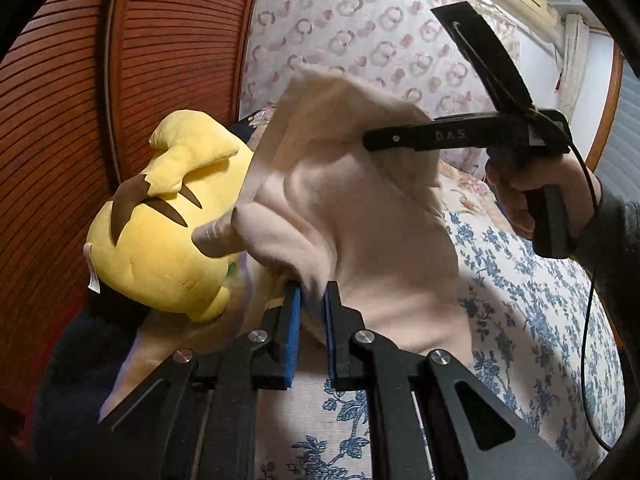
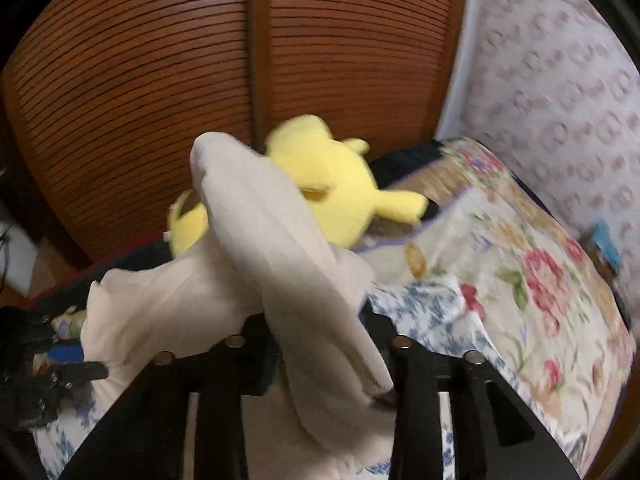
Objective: Fold small clothes
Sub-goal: 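Lay the shirt beside the yellow plush toy and open both tools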
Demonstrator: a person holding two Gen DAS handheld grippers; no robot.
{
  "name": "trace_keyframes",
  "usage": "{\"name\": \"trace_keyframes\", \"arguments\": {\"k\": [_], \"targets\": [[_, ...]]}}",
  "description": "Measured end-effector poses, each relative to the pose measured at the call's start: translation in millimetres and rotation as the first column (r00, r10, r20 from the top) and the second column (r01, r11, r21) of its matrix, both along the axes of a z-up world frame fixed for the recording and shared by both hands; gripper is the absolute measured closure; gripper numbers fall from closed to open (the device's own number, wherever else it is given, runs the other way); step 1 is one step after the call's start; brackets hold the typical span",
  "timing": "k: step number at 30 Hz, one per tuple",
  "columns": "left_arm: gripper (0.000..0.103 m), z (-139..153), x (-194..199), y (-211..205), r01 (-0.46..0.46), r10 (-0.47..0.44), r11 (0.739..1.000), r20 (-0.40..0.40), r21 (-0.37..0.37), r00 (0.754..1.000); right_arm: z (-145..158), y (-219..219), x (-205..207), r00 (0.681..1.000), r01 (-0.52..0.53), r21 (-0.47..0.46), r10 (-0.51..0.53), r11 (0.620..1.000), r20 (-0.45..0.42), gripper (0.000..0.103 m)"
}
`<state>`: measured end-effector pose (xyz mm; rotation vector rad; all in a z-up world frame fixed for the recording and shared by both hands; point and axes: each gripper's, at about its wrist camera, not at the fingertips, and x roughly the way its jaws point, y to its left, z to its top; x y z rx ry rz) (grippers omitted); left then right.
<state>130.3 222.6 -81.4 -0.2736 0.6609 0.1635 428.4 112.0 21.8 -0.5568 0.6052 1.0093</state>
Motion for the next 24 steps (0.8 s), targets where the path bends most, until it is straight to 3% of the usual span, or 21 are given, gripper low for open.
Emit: {"name": "trace_keyframes", "arguments": {"k": [3, 6, 13, 14, 15, 16, 22, 24], "targets": [[0.074, 2.5, -5.0, 3.5, 0.001, -0.001, 1.0, 0.01, -0.018, 1.0, 3.2, -7.2, 0.5, 0.998, 0.065, 0.028, -0.065, 0.997, -0.003, 0.05], [0.065, 9.4, -10.6, -0.8, 0.001, -0.001, 1.0, 0.03, 0.003, 1.0, 7.5, -19.5, -4.8, 0.994, 0.108, 0.058, -0.108, 0.992, -0.001, 0.043], [0.058, 31.7, -15.1, -19.6, 0.039, -0.042, 0.998, 0.052, 0.047, 0.998, 10.7, -60.3, -49.9, 0.982, 0.184, 0.135, -0.187, 0.974, 0.009, 0.043], [0.052, 35.3, -16.0, -24.6, 0.05, -0.053, 0.997, 0.058, 0.054, 0.997, 11.9, -68.3, -57.8, 0.981, 0.192, 0.15, -0.196, 0.97, 0.009, 0.043], [0.033, 38.5, -17.1, -29.3, 0.058, -0.062, 0.997, 0.066, 0.059, 0.996, 13.2, -76.9, -64.4, 0.978, 0.203, 0.161, -0.207, 0.966, 0.01, 0.043], [0.024, 42.3, -18.6, -34.7, 0.068, -0.073, 0.996, 0.079, 0.064, 0.994, 14.9, -87.9, -74.4, 0.974, 0.221, 0.176, -0.226, 0.959, 0.012, 0.043], [0.024, 64.4, -22.9, -75.3, 0.118, -0.132, 0.986, 0.113, 0.116, 0.985, 7.4, -148.3, -128.0, 0.95, 0.301, 0.255, -0.312, 0.919, 0.001, 0.042], [0.024, 68.3, -23.0, -87.0, 0.136, -0.15, 0.983, 0.116, 0.124, 0.982, 2.9, -168.5, -144.5, 0.94, 0.329, 0.28, -0.342, 0.902, -0.004, 0.035]]}}
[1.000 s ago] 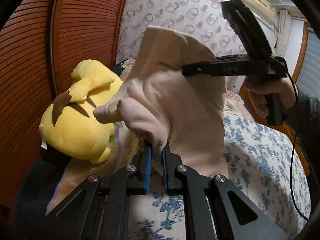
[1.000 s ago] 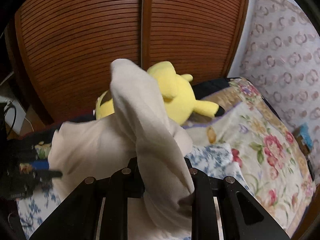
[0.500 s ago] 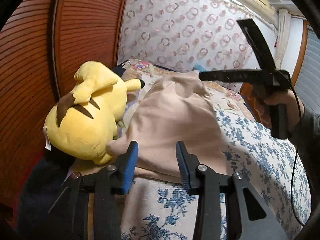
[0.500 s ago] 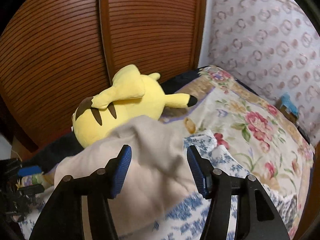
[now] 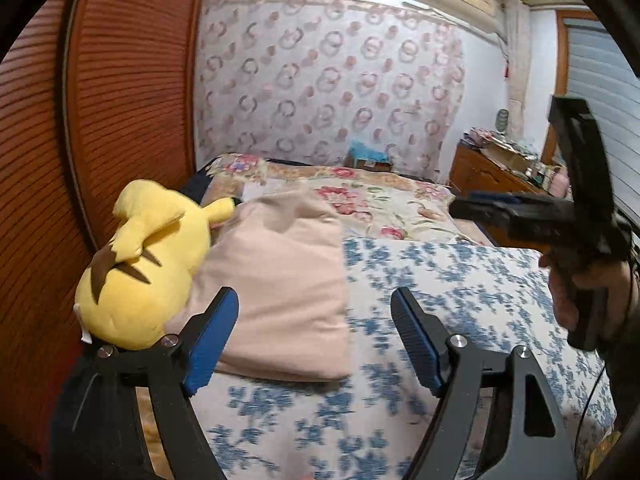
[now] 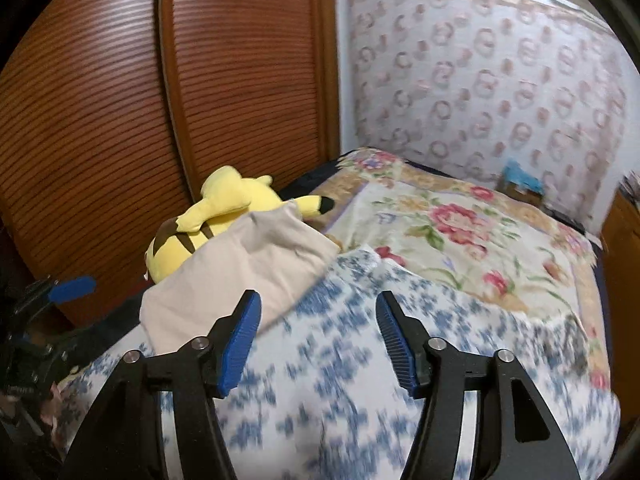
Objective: Fold small clothes
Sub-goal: 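Lay the shirt beside the yellow plush toy and open both tools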
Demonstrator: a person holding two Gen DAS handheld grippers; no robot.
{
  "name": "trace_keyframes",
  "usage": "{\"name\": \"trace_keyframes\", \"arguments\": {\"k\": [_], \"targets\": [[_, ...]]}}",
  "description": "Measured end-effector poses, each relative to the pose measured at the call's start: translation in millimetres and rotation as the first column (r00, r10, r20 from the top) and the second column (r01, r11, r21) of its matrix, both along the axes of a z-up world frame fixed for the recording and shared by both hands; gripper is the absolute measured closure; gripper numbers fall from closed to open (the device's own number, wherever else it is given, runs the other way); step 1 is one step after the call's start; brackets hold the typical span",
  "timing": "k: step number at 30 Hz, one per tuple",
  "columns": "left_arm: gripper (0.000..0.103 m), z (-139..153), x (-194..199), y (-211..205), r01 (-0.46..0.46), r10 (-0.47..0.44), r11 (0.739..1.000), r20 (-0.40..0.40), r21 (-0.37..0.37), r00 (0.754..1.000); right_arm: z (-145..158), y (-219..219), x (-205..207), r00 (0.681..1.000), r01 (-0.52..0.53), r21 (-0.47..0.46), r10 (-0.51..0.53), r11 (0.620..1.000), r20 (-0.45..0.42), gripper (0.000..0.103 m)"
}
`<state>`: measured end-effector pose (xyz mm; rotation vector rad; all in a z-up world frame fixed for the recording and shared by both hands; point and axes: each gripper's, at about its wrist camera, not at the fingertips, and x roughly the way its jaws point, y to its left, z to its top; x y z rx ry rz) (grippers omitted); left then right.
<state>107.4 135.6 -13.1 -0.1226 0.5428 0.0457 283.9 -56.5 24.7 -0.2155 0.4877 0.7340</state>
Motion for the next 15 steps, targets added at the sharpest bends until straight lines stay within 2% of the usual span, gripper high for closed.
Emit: {"name": "trace_keyframes", "arguments": {"k": [3, 8, 15], "targets": [[0.024, 6.2, -0.5, -24.7, 0.032, -0.033, 0.999, 0.008, 0.021, 0.999, -5.6, -24.7, -28.6, 0.999, 0.05, 0.01, -0.05, 0.999, 0.011, 0.026], [0.024, 13.6, -1.4, -61.4, 0.099, -0.1, 0.995, 0.021, 0.033, 0.995, -9.8, -65.2, -74.4, 0.989, 0.145, 0.055, -0.146, 0.988, 0.023, 0.026], [0.024, 32.3, -12.7, -105.6, 0.167, -0.169, 0.985, 0.056, 0.04, 0.984, -3.8, -104.5, -139.6, 0.952, 0.288, 0.132, -0.299, 0.948, 0.068, 0.026]]}}
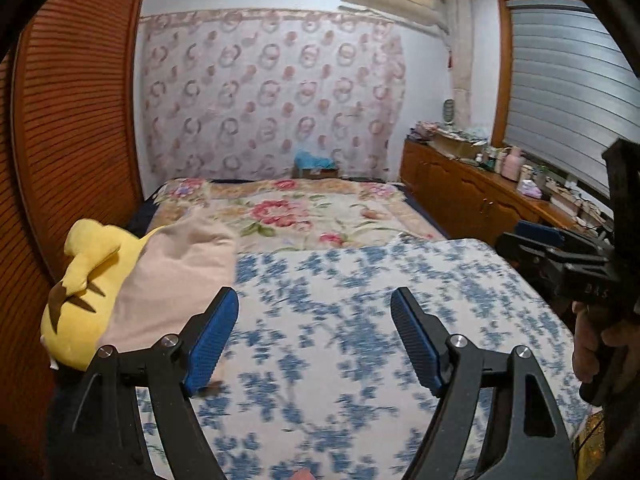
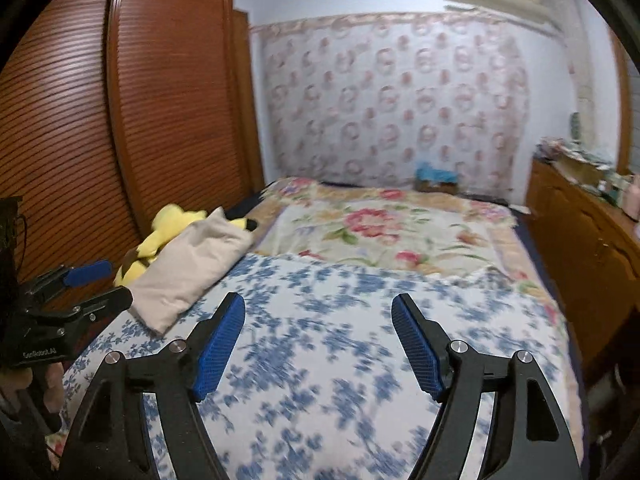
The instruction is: Fold small clothes
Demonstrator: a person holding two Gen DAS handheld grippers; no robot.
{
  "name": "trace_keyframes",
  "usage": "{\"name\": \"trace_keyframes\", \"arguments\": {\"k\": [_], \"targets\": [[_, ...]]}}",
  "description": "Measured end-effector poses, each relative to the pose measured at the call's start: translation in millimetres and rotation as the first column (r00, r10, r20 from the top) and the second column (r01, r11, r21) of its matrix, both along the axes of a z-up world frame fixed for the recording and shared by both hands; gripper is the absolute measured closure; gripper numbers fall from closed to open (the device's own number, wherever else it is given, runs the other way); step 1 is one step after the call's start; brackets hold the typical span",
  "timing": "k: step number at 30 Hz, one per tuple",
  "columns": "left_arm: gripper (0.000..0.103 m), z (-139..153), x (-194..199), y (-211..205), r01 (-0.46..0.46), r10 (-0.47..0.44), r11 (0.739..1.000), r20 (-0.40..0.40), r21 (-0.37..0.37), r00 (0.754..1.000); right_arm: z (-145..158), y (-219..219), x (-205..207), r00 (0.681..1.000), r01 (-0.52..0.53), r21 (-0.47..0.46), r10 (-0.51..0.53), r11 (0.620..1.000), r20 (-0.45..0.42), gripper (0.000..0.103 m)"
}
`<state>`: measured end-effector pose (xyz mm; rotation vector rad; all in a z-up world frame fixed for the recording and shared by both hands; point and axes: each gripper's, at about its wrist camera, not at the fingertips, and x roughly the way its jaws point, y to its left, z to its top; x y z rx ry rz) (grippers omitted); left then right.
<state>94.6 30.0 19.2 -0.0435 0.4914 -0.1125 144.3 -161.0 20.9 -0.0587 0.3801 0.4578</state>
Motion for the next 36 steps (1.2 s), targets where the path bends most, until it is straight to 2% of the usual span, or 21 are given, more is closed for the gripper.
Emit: {"name": "trace_keyframes", "arguments": {"k": [9, 16, 23, 36], "targets": [[0.024, 28.9, -23.0, -41.4, 0.021, -0.023, 0.999, 0.059, 0.039, 0.998, 6.5, -16.6, -78.6, 0.991, 0.102, 0.052, -0.105, 0.993, 0.077, 0.025], [0.024, 43.0, -37.1, -50.8, 0.011, -0.014, 1.0, 0.091, 0.025, 0.996, -11.9, -12.1, -110.9, 0.983, 0.133, 0.086, -0.142, 0.987, 0.118, 0.025], [0.024, 39.9, -41.4, -56.1, -0.019, 0.016, 0.999, 0.088, 0.038, 0.996, -26.3, -9.9, -114.9, 0.979, 0.156, 0.095, -0.167, 0.983, 0.121, 0.026], [0.024, 37.4, -41.8, -54.9, -0.021, 0.018, 0.999, 0.086, 0.037, 0.996, -22.5, -21.2, -111.3, 0.98, 0.156, 0.106, -0.167, 0.982, 0.106, 0.026]]}}
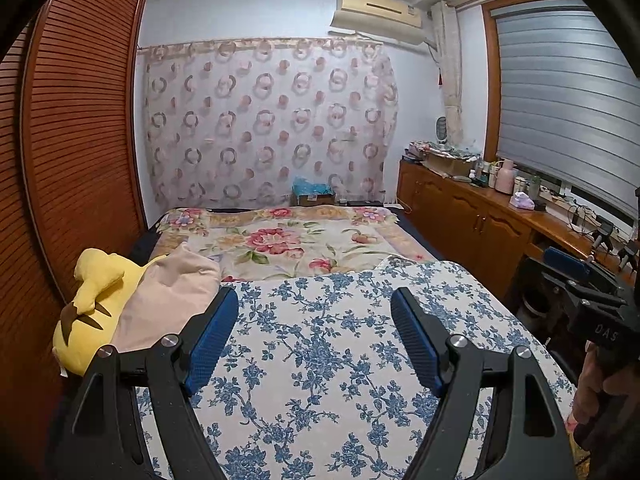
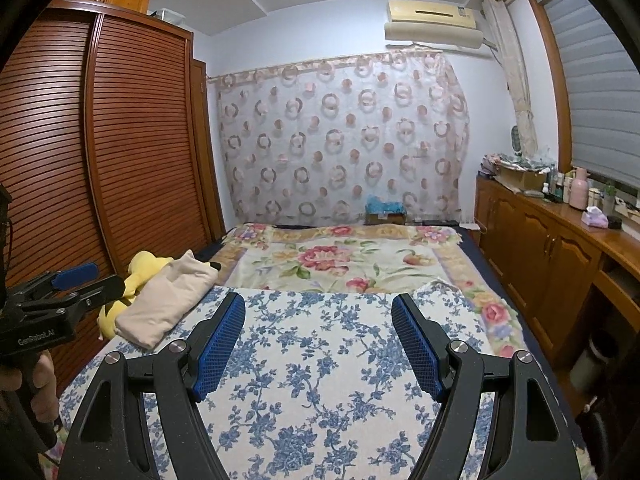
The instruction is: Fold small clothes
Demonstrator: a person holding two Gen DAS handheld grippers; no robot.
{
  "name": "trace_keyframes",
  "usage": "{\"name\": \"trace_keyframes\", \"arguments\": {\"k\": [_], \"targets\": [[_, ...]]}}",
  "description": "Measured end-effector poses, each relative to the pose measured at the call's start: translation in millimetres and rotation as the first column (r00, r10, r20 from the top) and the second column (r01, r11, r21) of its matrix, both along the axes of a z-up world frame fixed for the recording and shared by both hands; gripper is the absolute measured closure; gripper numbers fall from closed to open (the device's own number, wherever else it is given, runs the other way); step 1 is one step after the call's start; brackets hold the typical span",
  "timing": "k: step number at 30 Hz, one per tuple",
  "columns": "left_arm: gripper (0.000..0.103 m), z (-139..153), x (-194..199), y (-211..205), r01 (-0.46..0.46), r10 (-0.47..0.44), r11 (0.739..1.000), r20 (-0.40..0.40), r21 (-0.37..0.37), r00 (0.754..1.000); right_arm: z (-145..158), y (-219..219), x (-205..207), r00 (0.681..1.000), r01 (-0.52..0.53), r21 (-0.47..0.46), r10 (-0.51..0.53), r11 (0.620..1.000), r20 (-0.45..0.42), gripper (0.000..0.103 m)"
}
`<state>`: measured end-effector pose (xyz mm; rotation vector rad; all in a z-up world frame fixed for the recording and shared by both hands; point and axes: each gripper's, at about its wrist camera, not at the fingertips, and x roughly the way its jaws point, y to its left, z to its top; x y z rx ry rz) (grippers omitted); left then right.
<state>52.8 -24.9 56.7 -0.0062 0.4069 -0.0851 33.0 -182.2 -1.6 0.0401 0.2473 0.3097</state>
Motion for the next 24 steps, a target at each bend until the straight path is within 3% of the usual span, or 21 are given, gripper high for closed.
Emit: {"name": "trace_keyframes", "arguments": {"k": [24], "targets": [[0.024, -0.7, 1.5, 3.6, -0.004, 0.004, 1.0, 0.006, -0.001, 1.0, -0.2, -11.4, 3.6, 1.0, -0.008, -0.01, 0.008, 1.0, 0.006, 0.026]]}}
